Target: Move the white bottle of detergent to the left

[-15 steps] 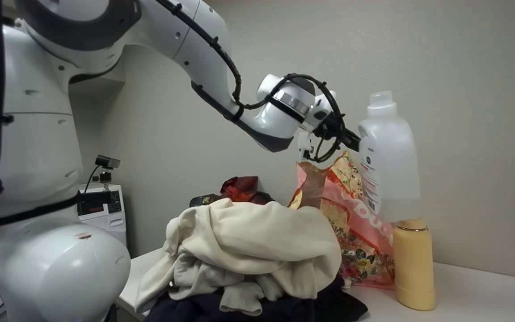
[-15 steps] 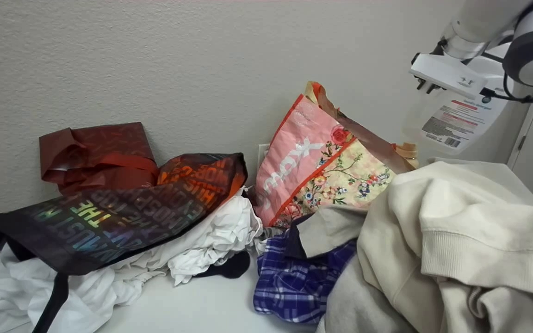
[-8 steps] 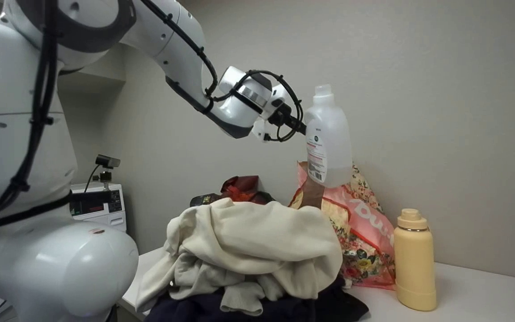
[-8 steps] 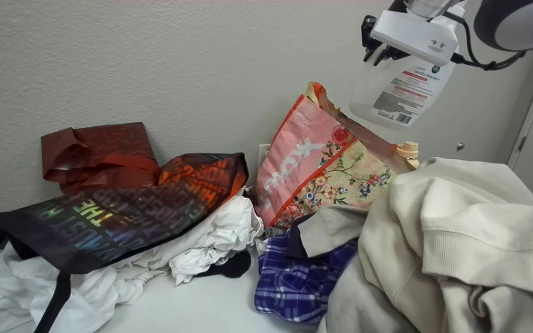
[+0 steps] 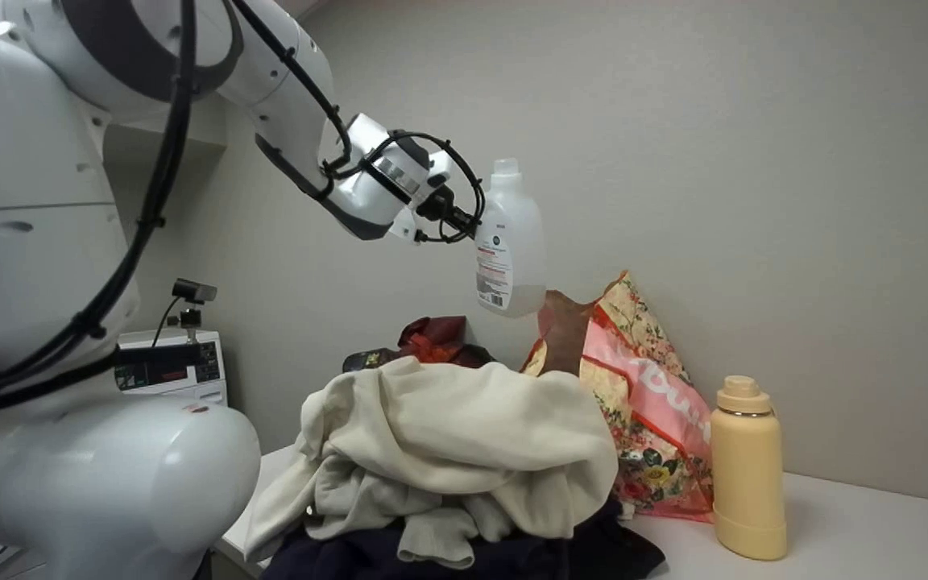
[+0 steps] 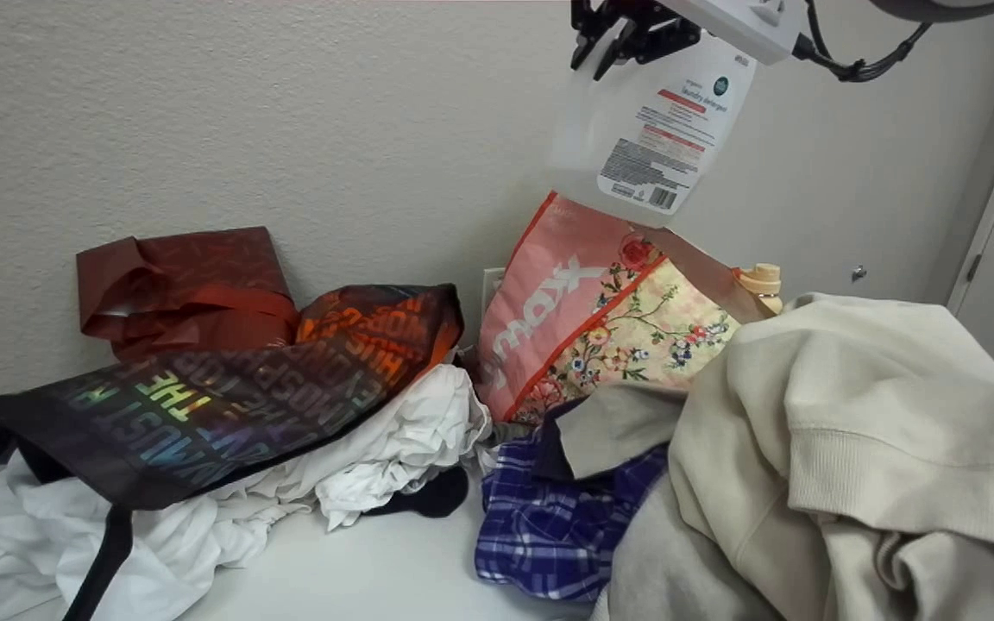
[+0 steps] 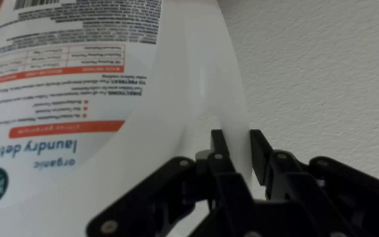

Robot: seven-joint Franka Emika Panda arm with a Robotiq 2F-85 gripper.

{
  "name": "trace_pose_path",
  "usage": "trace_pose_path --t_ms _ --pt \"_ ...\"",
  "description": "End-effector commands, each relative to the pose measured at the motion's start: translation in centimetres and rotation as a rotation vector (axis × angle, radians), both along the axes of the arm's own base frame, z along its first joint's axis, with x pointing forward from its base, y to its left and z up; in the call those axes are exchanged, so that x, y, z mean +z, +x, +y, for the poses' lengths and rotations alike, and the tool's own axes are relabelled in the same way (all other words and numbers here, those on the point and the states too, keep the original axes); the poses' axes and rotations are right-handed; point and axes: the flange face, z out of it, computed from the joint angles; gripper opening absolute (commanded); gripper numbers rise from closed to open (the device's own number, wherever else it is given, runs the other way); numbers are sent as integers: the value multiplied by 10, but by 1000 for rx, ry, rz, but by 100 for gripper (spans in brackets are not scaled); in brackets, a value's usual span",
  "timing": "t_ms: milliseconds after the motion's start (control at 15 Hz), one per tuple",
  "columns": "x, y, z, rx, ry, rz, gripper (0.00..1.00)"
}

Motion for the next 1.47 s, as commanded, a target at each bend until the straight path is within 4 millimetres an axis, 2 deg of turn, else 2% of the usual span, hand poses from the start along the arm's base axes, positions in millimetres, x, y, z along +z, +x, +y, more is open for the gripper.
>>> trace_pose_path --t_ms 0,200,400,867,1067,1267,1400 --pt "8 -24 35 139 7 -9 6" --pt "-8 -40 57 242 32 10 6" --pt "-26 -63 72 334 59 2 6" --pt "-65 -136 101 508 104 -3 6" --pt "-82 -161 111 570 124 -6 6" --pt "-97 -172 121 625 141 -1 6" --pt "-104 -170 125 638 156 4 6"
